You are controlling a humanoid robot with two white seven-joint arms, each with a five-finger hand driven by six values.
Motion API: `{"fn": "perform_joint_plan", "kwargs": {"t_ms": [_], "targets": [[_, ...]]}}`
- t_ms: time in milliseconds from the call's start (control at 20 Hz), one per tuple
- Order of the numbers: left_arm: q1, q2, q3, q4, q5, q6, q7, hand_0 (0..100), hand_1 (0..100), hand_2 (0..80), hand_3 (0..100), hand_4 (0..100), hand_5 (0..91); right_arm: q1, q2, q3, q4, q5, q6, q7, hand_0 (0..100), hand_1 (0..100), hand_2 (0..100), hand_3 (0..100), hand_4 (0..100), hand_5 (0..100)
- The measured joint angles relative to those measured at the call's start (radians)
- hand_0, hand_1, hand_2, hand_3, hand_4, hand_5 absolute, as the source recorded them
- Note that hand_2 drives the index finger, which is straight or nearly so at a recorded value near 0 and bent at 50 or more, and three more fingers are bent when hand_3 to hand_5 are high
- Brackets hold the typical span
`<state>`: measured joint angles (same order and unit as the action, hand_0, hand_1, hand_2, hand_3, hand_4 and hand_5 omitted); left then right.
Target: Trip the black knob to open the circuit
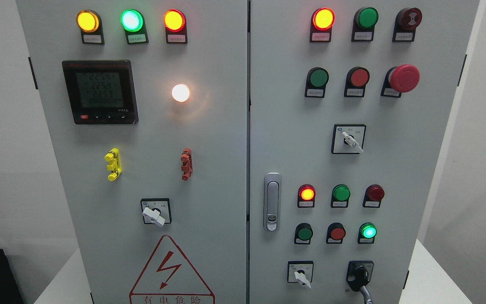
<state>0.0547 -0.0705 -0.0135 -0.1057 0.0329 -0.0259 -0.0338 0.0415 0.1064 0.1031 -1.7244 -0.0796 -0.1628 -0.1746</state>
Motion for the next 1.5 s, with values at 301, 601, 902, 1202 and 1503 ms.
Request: {"fn": "perform_joint_plan", "kwargs": {"t_ms": [301,601,902,1202,1503], "targets": [[0.000,0.000,0.000,0.000,0.000,0.000,0.000,12,39,0.0,0,0,0.0,-0.003,0.000,-0.006,0.000,0.000,0.007,0.003,0,7,7,100,100,97],[0.000,0.000,0.000,0.000,0.000,0.000,0.000,12,39,0.0,0,0,0.0,-0.004,0.000,-0.008,0.000,0.000,0.009,0.004,0,8,7,100,100,97],[0.000,0.000,0.000,0.000,0.000,0.000,0.000,12,39,0.0,0,0,0.0,-0.005,-0.002,-0.012,0.000,0.000,0.014,0.005,0,8,7,100,100,97],[0.000,0.000,0.000,0.000,0.000,0.000,0.000,12,39,0.0,0,0,0.0,-0.005,-0.010,-0.012,-0.002,0.000,0.015,0.006,0,8,7,100,100,97],[0.000,0.000,0.000,0.000,0.000,0.000,0.000,12,39,0.0,0,0,0.0,-0.005,-0.017,-0.018,-0.006,0.000,0.019,0.008,0,8,7,100,100,97]]}}
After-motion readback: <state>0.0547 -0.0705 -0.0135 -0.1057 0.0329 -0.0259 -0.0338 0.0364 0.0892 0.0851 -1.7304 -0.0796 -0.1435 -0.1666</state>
